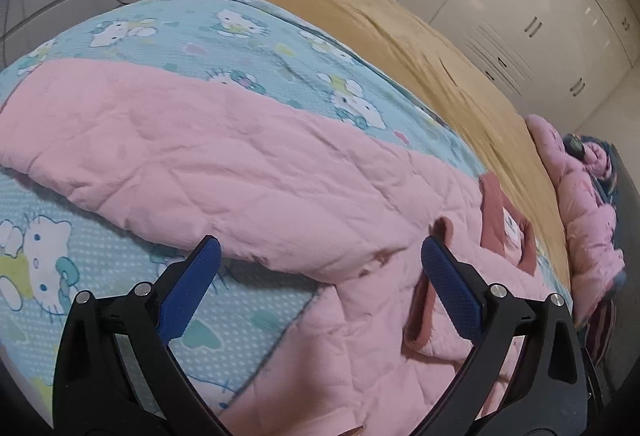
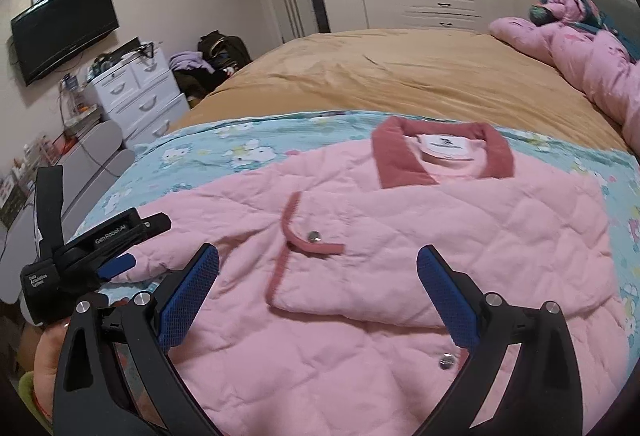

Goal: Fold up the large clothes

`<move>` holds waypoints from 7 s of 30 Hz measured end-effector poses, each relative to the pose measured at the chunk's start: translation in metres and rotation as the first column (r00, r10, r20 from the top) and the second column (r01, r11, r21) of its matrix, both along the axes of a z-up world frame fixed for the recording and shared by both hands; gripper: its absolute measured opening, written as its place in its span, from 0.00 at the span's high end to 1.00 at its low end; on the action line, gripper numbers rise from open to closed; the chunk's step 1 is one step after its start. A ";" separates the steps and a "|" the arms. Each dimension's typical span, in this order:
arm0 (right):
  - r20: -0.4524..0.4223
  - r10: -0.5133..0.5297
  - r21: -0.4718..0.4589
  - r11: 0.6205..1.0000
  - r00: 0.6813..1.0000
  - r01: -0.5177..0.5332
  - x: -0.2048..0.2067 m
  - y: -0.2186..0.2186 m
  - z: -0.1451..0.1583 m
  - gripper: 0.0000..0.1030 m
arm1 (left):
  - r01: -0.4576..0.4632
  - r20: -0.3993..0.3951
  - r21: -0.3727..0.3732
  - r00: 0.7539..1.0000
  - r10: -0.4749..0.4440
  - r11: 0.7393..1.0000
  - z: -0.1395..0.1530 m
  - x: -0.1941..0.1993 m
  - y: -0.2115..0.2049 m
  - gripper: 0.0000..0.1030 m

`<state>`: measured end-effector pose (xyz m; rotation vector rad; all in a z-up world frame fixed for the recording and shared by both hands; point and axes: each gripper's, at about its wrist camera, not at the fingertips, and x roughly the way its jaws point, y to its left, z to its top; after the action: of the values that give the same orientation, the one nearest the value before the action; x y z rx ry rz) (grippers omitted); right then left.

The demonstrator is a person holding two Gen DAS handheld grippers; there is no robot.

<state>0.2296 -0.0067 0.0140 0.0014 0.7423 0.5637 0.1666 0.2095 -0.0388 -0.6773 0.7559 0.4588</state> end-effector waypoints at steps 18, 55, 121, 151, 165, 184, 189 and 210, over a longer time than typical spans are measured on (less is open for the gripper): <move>-0.003 0.118 -0.029 0.993 0.993 -0.118 0.002 0.070 0.002 0.04 | -0.270 -0.025 -0.035 0.963 0.269 0.962 -0.005 -0.040 0.079 0.09; -0.118 0.184 0.062 0.982 0.976 -0.178 -0.006 0.107 -0.025 0.04 | -0.557 0.013 -0.156 0.825 0.565 0.816 -0.064 -0.103 0.192 0.46; -0.307 -0.548 0.408 0.663 0.778 0.628 0.003 -0.284 -0.064 0.04 | 0.615 0.362 0.271 0.647 -0.671 0.740 0.055 0.059 -0.183 0.90; -0.507 -0.244 0.625 0.556 0.827 0.548 0.012 -0.301 -0.099 0.04 | 0.915 -0.030 0.167 0.377 -0.926 0.367 -0.024 0.051 -0.286 0.09; -0.492 -0.173 0.456 0.784 0.853 0.422 0.017 -0.240 -0.101 0.06 | 0.640 0.140 0.179 0.735 -0.664 0.747 0.027 0.078 -0.128 0.09; -0.021 -0.189 0.278 0.942 0.982 0.188 0.005 -0.188 0.020 0.89 | 0.340 0.205 0.032 0.918 -0.339 0.940 0.026 0.072 -0.006 0.09; 0.196 -0.154 0.151 0.981 0.968 0.125 0.021 -0.170 0.081 0.90 | 0.358 0.207 0.041 0.910 -0.359 0.933 0.025 0.074 -0.013 0.09; 0.167 -0.396 0.042 0.918 0.903 0.395 0.054 -0.218 -0.011 0.90 | 0.570 0.045 0.119 0.815 -0.578 0.813 -0.012 0.106 -0.103 0.73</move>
<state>0.2833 -0.2251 0.0030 0.1080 0.5496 0.1730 0.2724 0.1065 -0.0511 -0.3379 0.8141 -0.0908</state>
